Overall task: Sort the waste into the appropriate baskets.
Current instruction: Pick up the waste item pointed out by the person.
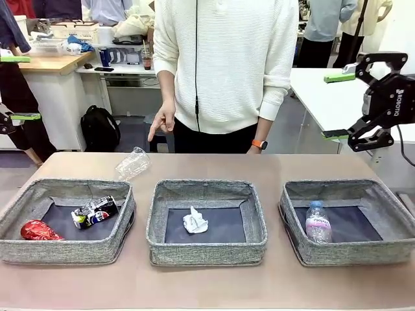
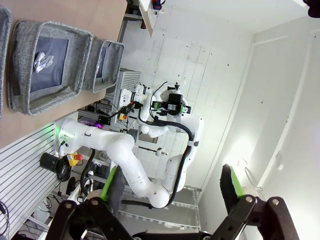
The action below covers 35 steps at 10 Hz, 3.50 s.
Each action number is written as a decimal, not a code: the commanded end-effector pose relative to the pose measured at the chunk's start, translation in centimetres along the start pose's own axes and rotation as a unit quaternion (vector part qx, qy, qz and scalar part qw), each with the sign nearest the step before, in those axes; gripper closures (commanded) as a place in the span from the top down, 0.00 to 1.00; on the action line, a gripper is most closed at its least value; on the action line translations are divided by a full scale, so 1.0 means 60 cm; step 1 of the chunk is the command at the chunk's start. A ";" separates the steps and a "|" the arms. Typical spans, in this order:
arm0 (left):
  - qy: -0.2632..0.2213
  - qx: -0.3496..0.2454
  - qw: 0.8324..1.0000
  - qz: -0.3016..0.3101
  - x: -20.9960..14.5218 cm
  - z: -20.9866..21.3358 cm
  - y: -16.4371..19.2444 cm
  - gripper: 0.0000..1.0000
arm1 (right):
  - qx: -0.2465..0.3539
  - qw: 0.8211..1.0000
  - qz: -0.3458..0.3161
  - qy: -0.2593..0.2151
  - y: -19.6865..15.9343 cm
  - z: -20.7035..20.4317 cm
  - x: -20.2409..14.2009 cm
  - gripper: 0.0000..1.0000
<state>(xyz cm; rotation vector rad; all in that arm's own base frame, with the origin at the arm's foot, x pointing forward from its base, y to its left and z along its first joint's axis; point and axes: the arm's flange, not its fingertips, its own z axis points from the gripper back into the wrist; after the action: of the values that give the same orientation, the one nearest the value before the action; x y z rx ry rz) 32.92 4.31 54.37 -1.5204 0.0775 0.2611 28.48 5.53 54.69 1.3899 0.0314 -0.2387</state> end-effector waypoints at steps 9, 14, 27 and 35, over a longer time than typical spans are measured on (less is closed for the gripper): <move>-0.150 0.386 0.788 -0.455 0.160 -0.151 0.034 1.00 | 0.012 1.000 0.012 0.001 0.003 -0.005 0.005 1.00; -0.008 0.527 0.598 -0.604 0.208 -0.244 0.083 1.00 | 0.012 1.000 0.012 0.001 0.003 -0.005 0.005 1.00; 0.139 0.564 0.598 -0.552 0.422 -0.331 0.124 1.00 | 0.012 1.000 0.012 0.001 0.003 -0.005 0.005 1.00; 0.181 0.577 0.649 -0.462 0.545 -0.349 0.225 1.00 | 0.012 1.000 0.012 0.001 0.003 -0.005 0.005 1.00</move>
<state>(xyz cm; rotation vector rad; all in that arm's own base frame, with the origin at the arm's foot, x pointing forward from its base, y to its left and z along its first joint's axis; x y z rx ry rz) 63.33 -11.87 32.51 -0.1379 -0.2212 -0.8362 28.50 5.58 54.65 1.3897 0.0324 -0.2397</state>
